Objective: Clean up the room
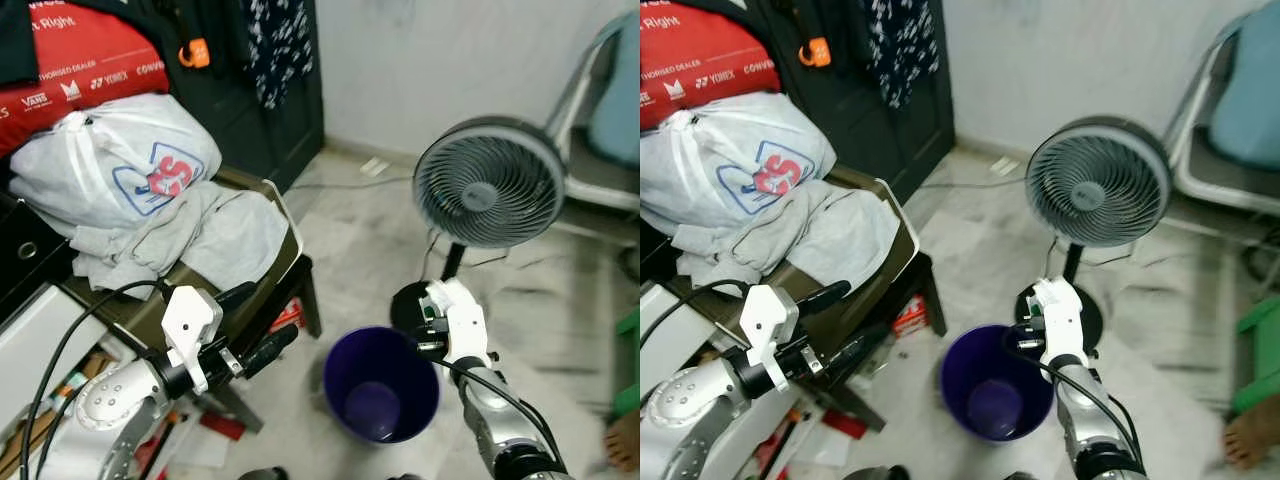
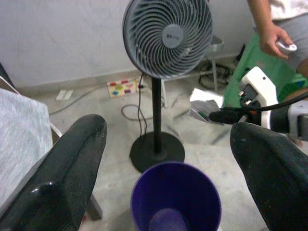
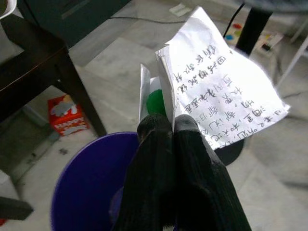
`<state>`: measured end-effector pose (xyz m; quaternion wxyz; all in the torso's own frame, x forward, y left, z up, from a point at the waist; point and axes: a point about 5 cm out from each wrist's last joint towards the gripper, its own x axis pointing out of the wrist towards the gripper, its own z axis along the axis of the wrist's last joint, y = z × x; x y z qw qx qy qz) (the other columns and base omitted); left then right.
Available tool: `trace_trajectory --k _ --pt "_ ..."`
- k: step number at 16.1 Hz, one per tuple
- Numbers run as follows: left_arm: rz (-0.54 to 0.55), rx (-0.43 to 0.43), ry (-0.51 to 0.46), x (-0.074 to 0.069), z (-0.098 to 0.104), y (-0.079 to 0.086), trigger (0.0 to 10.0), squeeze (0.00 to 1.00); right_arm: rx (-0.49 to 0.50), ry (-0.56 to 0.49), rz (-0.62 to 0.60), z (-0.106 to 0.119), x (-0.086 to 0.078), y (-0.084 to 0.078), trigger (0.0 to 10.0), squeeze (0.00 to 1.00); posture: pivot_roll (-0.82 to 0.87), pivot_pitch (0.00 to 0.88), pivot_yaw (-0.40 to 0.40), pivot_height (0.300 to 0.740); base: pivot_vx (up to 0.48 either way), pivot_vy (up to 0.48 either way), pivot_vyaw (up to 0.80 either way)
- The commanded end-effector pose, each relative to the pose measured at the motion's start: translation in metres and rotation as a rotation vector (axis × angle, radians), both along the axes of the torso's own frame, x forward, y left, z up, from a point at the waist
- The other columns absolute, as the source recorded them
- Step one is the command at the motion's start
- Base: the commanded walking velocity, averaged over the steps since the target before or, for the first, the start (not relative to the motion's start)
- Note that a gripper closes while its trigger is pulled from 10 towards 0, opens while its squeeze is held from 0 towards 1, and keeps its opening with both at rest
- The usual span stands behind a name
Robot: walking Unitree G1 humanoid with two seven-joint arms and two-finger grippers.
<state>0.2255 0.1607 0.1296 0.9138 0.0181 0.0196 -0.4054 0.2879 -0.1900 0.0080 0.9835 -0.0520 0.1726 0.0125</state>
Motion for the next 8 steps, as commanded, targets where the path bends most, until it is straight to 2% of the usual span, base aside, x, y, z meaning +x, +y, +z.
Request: trace_trajectory --k 1,4,5,8 --pt "-0.004 0.021 0.005 -0.003 0.004 0.005 10.0 0.0 0.02 0.007 -0.022 -0.004 -0.002 0.005 10.0 0.0 0.16 0.231 0.165 0.74 0.0 0.0 0.0" --pt "-0.037 0.023 0.026 -0.007 0.008 0.004 10.0 0.0 0.039 0.016 -0.045 -0.009 -0.006 0.01 10.0 0.0 0.18 0.25 0.204 0.74 0.0 0.0 0.0" --pt "-0.089 0.025 0.044 -0.011 0.011 0.0 10.0 0.0 0.051 0.033 -0.055 -0.013 -0.007 0.013 10.0 0.0 0.19 0.263 0.222 0.74 0.0 0.0 0.0" --pt "-0.138 0.028 0.05 -0.011 0.013 -0.008 10.0 0.0 0.058 0.075 -0.066 -0.019 -0.01 0.018 10.0 0.0 0.19 0.272 0.232 0.74 0.0 0.0 0.0"
